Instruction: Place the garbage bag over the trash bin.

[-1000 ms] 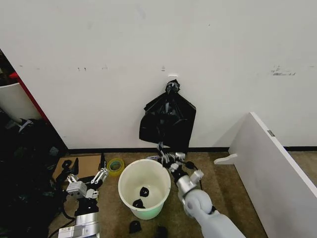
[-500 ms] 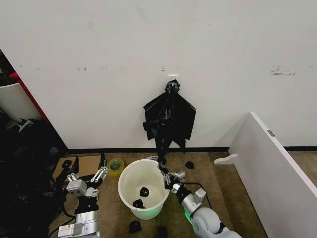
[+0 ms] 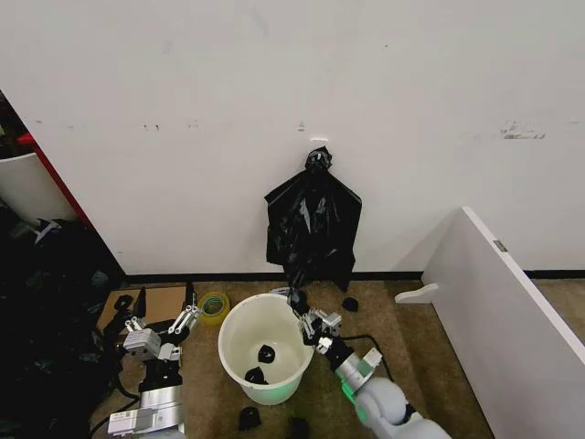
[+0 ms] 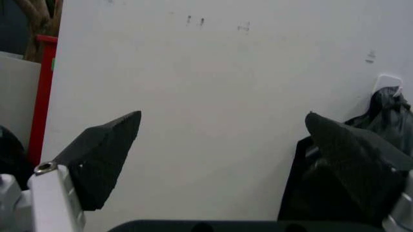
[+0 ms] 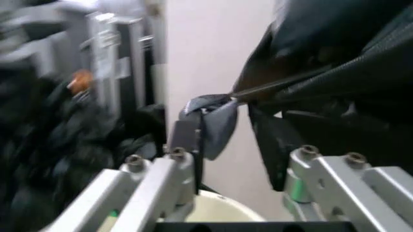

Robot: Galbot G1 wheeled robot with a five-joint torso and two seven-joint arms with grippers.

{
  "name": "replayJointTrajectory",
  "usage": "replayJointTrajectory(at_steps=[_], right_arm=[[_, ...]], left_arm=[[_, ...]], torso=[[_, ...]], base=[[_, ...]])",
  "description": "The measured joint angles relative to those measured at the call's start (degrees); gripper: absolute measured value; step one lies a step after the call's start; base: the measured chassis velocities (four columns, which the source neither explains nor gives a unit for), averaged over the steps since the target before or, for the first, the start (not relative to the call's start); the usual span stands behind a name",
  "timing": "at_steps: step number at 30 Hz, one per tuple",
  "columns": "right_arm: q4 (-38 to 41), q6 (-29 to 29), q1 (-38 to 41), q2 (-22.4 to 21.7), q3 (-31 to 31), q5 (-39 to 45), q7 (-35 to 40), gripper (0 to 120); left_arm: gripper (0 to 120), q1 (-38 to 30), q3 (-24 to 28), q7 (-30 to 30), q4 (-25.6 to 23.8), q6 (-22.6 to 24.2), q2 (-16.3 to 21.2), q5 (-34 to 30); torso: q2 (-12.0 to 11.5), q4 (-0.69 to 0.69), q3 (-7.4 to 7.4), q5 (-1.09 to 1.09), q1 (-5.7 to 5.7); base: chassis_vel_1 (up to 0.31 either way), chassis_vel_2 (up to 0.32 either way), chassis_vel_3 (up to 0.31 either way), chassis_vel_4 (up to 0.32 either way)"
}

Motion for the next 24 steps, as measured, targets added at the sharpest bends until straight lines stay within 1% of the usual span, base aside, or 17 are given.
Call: replayJointTrajectory(at_steps=[3, 4, 5, 8, 9, 10, 11, 12, 13, 14, 16, 17, 18, 19, 20, 23, 24], right_arm=[[0.1, 1.2, -0.2, -0.9, 1.9, -2.8, -3.7, 37], [0.4, 1.9, -0.9, -1.9, 3.3, -4.8, -5.2, 45], [0.7, 2.3, -1.5, -2.4, 4.1, -6.8, -4.9, 50], [0.7, 2.6, -3.3, -3.1, 5.9, -13.1, 1.6, 61], [0.7, 2.6, -3.3, -3.1, 5.9, -13.1, 1.6, 61], [0.7, 2.6, -4.0, -3.2, 6.0, -14.7, 5.0, 67], [0.7, 2.6, -4.1, -3.2, 6.0, -14.8, 5.3, 67], [0.8, 1.6, -5.1, -3.2, 5.3, -15.9, 10.6, 74], [1.0, 1.2, -5.5, -3.2, 4.9, -16.0, 12.2, 76], [1.7, 0.0, -6.3, -3.1, 4.1, -16.2, 15.1, 83], [3.0, -2.2, -7.4, -3.1, 3.1, -16.2, 18.4, 90], [3.0, -2.2, -7.4, -3.1, 3.1, -16.2, 18.4, 90], [4.6, -4.7, -8.3, -3.2, 1.9, -15.8, 21.1, 94], [5.1, -5.5, -8.6, -3.3, 1.5, -15.5, 22.0, 95], [7.2, -8.7, -9.4, -3.5, 0.1, -13.9, 25.3, 99], [10.4, -14.3, -10.2, -3.7, -1.7, -10.9, 31.0, 100], [10.7, -14.7, -10.2, -3.7, -1.9, -10.5, 31.6, 100]], left_arm=[[100, -0.2, 0.1, 0.0, 0.1, 0.1, -0.1, 0.1], [100, -0.2, 0.1, 0.0, 0.2, 0.1, -0.1, 0.2], [100, -0.3, 0.2, 0.0, 0.3, 0.1, -0.2, 0.4], [100, -0.3, 0.3, 0.0, 0.5, 0.2, -0.4, 0.8], [100, -0.3, 0.3, 0.0, 0.5, 0.2, -0.4, 0.8], [100, -0.3, 0.3, 0.0, 0.6, 0.2, -0.5, 1.0], [100, -0.3, 0.3, 0.0, 0.6, 0.2, -0.5, 1.0], [100, -0.3, 0.4, 0.0, 0.6, 0.2, -0.6, 1.3], [100, -0.3, 0.4, 0.0, 0.6, 0.2, -0.6, 1.4], [100, -0.3, 0.4, 0.0, 0.6, 0.2, -0.7, 1.5], [100, -0.3, 0.4, 0.0, 0.7, 0.2, -0.7, 1.6], [100, -0.3, 0.4, 0.0, 0.7, 0.2, -0.7, 1.6], [100, -0.2, 0.4, 0.0, 0.7, 0.2, -0.7, 1.7], [100, -0.2, 0.4, 0.0, 0.7, 0.2, -0.7, 1.7], [100, -0.1, 0.4, 0.0, 0.7, 0.2, -0.7, 1.8], [100, 0.1, 0.4, 0.1, 0.6, 0.2, -0.9, 1.9], [100, 0.1, 0.4, 0.1, 0.5, 0.2, -0.9, 1.9]], torso=[[0.0, 0.00, 0.00, 0.00, 0.00], [0.0, -0.01, 0.00, 0.00, 0.00], [0.0, -0.01, 0.00, 0.00, 0.00], [0.0, -0.02, 0.00, 0.00, 0.00], [0.0, -0.02, 0.00, 0.00, 0.00], [0.0, -0.01, 0.00, 0.00, 0.00], [0.0, -0.01, 0.00, 0.00, 0.00], [0.0, -0.01, 0.00, 0.00, 0.00], [0.0, -0.01, 0.00, 0.00, 0.00], [0.0, -0.01, 0.00, 0.01, 0.00], [0.0, -0.01, 0.00, 0.00, 0.00], [0.0, -0.01, 0.00, 0.00, 0.00], [0.0, -0.01, 0.00, 0.00, 0.00], [0.0, -0.01, 0.00, 0.00, 0.00], [0.0, -0.01, 0.00, 0.00, 0.00], [0.0, -0.01, 0.00, 0.00, 0.00], [0.0, -0.01, 0.00, 0.00, 0.00]], base=[[0.000, 0.000, 0.000, 0.000], [0.000, 0.000, 0.000, 0.000], [0.000, 0.000, 0.000, 0.000], [0.000, 0.000, 0.000, 0.000], [0.000, 0.000, 0.000, 0.000], [0.000, 0.000, 0.000, 0.000], [0.000, 0.000, 0.000, 0.000], [0.000, 0.000, 0.000, 0.000], [0.000, 0.000, 0.000, 0.000], [0.000, 0.000, 0.000, 0.000], [0.000, 0.000, 0.000, 0.000], [0.000, 0.000, 0.000, 0.000], [0.000, 0.000, 0.000, 0.000], [0.000, 0.000, 0.000, 0.000], [0.000, 0.000, 0.000, 0.000], [0.000, 0.000, 0.000, 0.000], [0.000, 0.000, 0.000, 0.000]])
